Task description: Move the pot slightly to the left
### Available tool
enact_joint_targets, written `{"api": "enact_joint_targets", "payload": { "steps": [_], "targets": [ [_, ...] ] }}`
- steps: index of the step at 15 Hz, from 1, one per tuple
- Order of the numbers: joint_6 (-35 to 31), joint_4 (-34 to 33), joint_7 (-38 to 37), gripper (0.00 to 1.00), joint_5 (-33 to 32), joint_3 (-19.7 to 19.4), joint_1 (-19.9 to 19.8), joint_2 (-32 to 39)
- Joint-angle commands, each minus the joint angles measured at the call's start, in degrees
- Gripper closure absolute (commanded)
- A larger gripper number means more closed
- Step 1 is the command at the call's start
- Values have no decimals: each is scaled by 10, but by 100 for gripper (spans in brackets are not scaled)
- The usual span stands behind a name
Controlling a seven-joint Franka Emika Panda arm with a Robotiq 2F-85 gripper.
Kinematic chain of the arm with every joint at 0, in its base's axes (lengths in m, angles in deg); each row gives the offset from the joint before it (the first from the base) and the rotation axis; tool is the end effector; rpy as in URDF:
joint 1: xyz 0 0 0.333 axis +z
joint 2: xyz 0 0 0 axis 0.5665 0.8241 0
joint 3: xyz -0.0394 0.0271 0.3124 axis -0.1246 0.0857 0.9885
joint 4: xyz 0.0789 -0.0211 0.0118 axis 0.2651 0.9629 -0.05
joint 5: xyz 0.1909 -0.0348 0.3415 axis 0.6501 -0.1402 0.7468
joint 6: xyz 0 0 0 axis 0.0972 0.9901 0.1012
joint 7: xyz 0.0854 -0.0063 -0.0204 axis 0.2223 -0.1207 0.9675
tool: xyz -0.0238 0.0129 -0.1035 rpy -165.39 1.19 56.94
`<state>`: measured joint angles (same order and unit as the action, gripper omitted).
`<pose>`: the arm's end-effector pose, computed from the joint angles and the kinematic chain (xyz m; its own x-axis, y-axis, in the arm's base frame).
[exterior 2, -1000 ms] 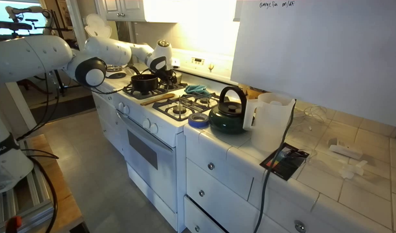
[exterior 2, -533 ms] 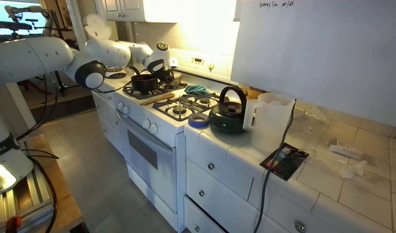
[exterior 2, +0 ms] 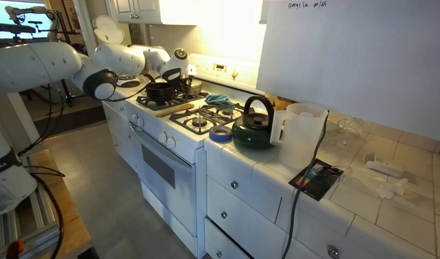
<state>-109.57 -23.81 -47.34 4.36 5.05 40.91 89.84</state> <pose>0.8261 0.1961 0.2405 0.8629 -0.0445 0.5033 0.2762 -0.7926 -0.5436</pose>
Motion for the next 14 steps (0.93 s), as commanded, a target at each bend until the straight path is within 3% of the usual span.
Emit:
{"api": "enact_joint_targets", "payload": {
  "steps": [1, 5, 9, 10, 12, 14],
  "targets": [
    [2, -17, 13, 0, 26, 14, 0, 15],
    [6, -15, -32, 0, 25, 1, -1, 17],
    [16, -17, -22, 3, 32, 13, -6, 22],
    [18, -17, -22, 26, 35, 14, -7, 22],
    [21, -17, -24, 30, 37, 14, -7, 22],
    [22, -17, -26, 46, 39, 13, -6, 22]
  ]
}}
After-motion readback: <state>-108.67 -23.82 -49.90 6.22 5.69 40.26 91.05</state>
